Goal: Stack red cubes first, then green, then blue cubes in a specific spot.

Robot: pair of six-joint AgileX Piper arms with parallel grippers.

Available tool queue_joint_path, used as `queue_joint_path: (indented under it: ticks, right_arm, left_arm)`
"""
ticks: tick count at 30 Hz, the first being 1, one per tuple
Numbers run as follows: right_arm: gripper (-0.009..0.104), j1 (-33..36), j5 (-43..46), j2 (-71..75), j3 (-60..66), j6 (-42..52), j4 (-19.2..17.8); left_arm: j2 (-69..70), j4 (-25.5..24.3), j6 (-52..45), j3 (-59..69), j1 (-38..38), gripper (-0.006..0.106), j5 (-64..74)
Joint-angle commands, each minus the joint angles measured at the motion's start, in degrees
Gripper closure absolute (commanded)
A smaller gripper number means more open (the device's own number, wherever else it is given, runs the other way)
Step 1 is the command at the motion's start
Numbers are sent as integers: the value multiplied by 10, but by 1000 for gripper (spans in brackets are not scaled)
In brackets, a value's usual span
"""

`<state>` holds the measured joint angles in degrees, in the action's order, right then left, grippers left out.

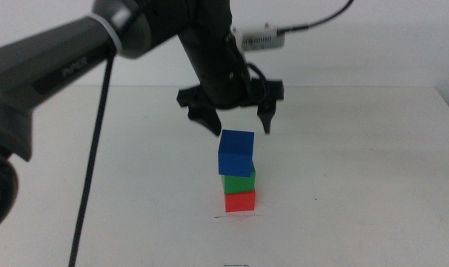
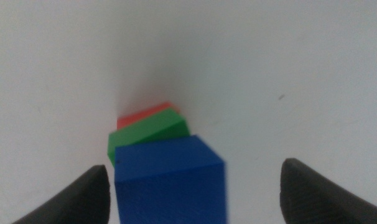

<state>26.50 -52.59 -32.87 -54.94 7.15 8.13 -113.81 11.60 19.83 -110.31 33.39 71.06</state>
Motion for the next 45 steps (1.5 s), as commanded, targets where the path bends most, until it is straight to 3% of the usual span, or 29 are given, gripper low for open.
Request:
queue_joint_path:
  ticks: [1, 15, 20, 27, 31, 34, 39, 45]
  right_arm:
    - [26, -5, 42, -3, -14, 8, -1]
    - [26, -5, 42, -3, -14, 8, -1]
    - [26, -5, 42, -3, -14, 8, -1]
    - [26, -5, 42, -3, -14, 8, -1]
    - [26, -5, 42, -4, -14, 8, -1]
    - [26, -5, 42, -4, -14, 8, -1]
    - [26, -5, 42, -4, -14, 8, -1]
    - [26, -5, 42, -4, -14, 8, -1]
  left_arm:
    - [49, 2, 4, -35, 2, 7, 42]
    - [184, -46, -57, -74, -36, 7, 42]
    - [237, -132, -118, -74, -38, 7, 42]
    - [311, -233, -126, -71, -38, 7, 42]
    - [381, -300, -126, -5, -49, 7, 15]
    - [471, -287, -129, 106, -107, 7, -59]
    - [592, -222, -185, 287, -236, 7, -225]
    - [687, -151, -203, 426, -313, 7, -303]
